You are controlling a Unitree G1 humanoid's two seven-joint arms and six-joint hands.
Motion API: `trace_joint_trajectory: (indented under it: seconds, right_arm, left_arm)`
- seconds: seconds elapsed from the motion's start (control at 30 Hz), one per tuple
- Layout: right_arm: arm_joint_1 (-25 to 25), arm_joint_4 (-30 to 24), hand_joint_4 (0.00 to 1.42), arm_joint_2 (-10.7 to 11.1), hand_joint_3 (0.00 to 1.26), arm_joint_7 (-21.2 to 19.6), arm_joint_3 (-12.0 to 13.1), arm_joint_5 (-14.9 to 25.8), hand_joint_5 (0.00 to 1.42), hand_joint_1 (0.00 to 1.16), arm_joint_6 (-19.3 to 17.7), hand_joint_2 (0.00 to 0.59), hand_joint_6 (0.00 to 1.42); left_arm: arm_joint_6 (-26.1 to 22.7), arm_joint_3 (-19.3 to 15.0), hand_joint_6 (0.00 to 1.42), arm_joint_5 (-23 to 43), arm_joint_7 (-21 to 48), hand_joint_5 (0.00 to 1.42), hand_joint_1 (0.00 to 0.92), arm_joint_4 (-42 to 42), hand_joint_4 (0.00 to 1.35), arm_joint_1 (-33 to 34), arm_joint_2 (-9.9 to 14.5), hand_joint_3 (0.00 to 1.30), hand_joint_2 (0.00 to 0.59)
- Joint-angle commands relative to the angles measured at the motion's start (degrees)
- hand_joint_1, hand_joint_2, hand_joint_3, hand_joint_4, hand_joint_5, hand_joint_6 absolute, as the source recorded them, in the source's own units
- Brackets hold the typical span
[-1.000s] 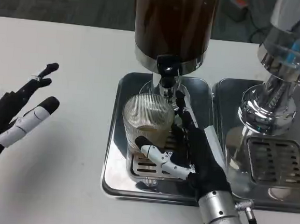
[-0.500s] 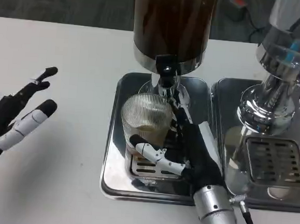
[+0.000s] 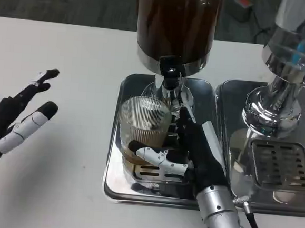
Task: Grasp the cup under the faucet to collect the drink, then remove the cup.
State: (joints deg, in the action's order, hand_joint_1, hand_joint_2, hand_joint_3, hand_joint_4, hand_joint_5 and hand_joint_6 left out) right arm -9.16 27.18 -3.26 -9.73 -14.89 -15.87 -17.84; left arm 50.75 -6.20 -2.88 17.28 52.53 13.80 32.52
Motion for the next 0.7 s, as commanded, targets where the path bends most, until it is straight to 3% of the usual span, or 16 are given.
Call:
trace_joint_trajectory:
  seconds: [0.03, 0.33, 0.7]
  right_arm:
    - [0.5, 1.6, 0.38, -1.4, 0.08, -1.6, 0.1, -0.2, 0.62, 1.00, 0.6, 0.199, 0.88]
    - [0.9, 1.2, 0.49, -1.5, 0.18, -5.0, 0.3, -0.9, 0.77, 1.02, -0.5, 0.203, 1.09]
    - [4.2, -3.3, 0.56, -1.6, 0.27, -10.4, 0.5, -3.0, 0.85, 1.05, -1.4, 0.179, 1.24]
  left_arm:
    - [-0.5, -0.3, 0.00, 0.1, -0.3, 0.07, 0.000, -0.6, 0.00, -0.7, 0.5, 0.10, 0.133]
    - [-0.7, -0.2, 0.00, 0.0, -0.2, 0.07, 0.000, -0.1, 0.00, -0.1, 0.6, 0.10, 0.133]
    - [-0.8, 0.0, 0.00, 0.0, 0.2, 0.07, 0.000, 0.4, 0.00, 0.4, 0.5, 0.10, 0.133]
